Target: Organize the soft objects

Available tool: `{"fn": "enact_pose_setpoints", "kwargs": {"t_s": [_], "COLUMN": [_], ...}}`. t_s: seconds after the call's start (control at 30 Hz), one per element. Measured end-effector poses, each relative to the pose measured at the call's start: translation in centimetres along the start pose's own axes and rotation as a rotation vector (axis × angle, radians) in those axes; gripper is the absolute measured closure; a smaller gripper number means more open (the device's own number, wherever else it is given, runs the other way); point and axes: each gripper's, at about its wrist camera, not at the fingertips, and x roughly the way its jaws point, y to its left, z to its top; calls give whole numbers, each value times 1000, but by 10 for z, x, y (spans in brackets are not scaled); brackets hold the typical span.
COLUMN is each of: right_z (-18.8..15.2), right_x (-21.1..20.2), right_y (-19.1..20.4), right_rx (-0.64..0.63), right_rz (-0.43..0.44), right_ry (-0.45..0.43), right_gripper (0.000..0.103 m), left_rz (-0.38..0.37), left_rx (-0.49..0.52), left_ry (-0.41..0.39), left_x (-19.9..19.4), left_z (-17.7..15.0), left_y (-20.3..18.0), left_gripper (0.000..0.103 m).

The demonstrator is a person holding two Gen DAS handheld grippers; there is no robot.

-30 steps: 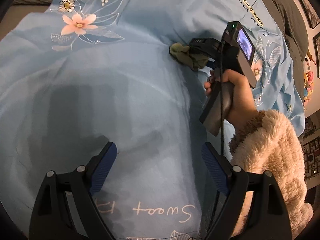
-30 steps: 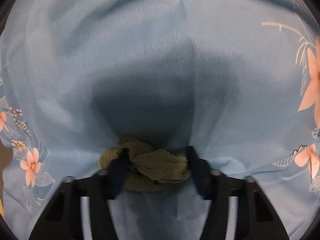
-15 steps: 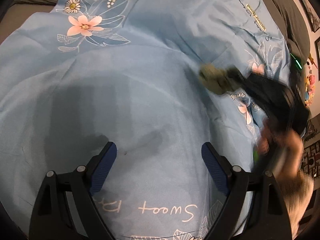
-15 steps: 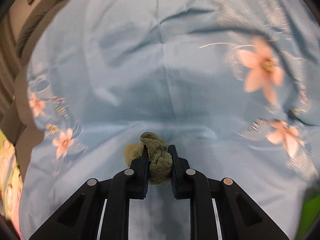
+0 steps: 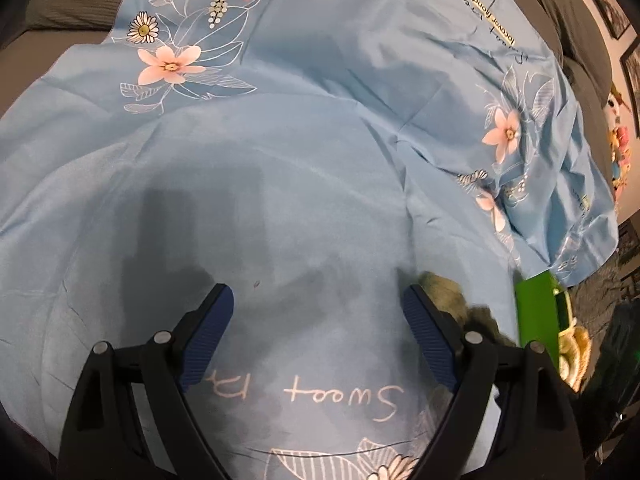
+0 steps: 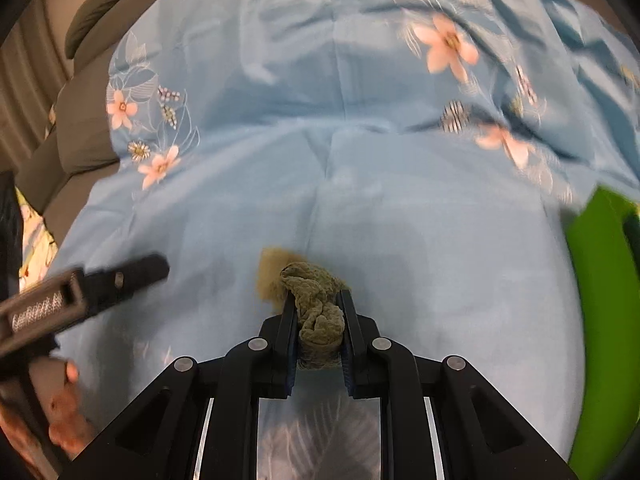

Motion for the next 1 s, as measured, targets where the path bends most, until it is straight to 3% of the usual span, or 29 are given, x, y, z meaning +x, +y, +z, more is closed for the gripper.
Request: {"fn": "enact_pose_setpoints", "kwargs": {"t_s": [0.2,0.33,0.37,0.53,0.6,0.73,0.83,1.0], "right_z": [-18,-18,-18,-12,-10,-8,-6,-5], "right_x": [-22,-32,-34,-39,-37,-35,-41,-58], "right_y": [-10,-16,-17,-29,-37,-56,-63,-70], "right_rx": [27,57,63,104,147,218,241,261], "right_rz": [44,51,48,-1,-19,9,2,64], "right_ry": [-10,-26,-33,-72,-66,-43,-49,-89], "right_gripper": [83,44,40,35,34,34,33,32], "left_rz": [10,2,3,-82,-76,-48,-87,-120], "left_rx": [15,43,53,48,79,153,171,192], "left_ry": [0,5,4,-38,-31,-10,17,19], "left_x": [1,3,4,-3,-1,7,12,11], "left_z": [-6,-9,-10,-15,-18,-28,-31,-34], "left_y": [-4,-12,-15,-24,-33,-49,-55,-62], "left_gripper": [17,17,17,17,17,17,17,17]}}
